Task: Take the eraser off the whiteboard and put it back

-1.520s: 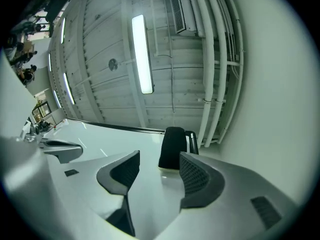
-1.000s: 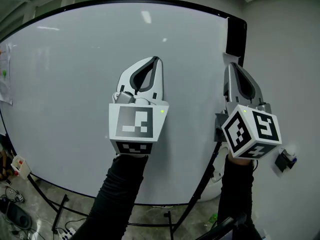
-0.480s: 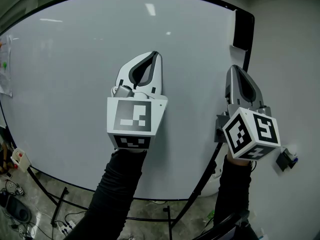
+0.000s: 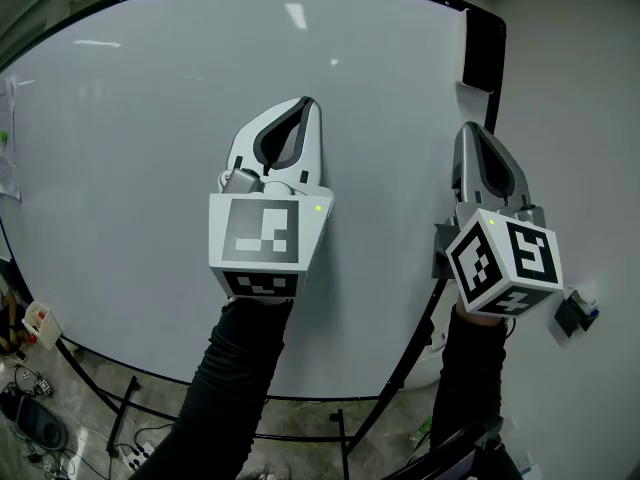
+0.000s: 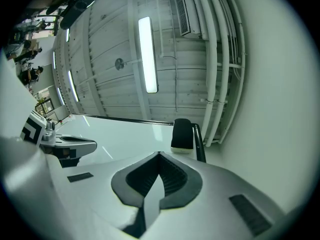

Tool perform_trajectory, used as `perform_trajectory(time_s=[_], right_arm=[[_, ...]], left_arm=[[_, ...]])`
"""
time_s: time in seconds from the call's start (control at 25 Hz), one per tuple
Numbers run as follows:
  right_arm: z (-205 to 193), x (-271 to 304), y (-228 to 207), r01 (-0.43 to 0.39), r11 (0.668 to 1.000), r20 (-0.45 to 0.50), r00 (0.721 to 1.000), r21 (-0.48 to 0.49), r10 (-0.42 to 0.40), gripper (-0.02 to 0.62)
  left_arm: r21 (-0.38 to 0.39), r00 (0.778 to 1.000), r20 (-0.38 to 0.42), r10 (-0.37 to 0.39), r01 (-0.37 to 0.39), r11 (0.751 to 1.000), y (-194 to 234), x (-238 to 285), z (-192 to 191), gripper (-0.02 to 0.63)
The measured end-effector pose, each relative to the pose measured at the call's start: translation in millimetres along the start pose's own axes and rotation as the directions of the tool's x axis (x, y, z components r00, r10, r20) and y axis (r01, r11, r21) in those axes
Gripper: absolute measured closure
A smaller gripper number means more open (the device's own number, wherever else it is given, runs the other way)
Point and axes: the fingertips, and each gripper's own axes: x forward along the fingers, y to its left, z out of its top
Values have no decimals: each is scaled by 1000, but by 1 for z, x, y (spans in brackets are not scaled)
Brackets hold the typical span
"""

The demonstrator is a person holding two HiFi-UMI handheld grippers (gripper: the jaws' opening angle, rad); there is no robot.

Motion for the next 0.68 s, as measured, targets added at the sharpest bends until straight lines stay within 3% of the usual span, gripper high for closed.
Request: perform_trajectory(time_s=[0.68], right_arm=[[2, -4, -2, 6, 1000, -13, 1000, -11, -6, 588]], left_arm=[[-5, 1000, 6, 1, -1, 1000, -1, -3, 5, 600]])
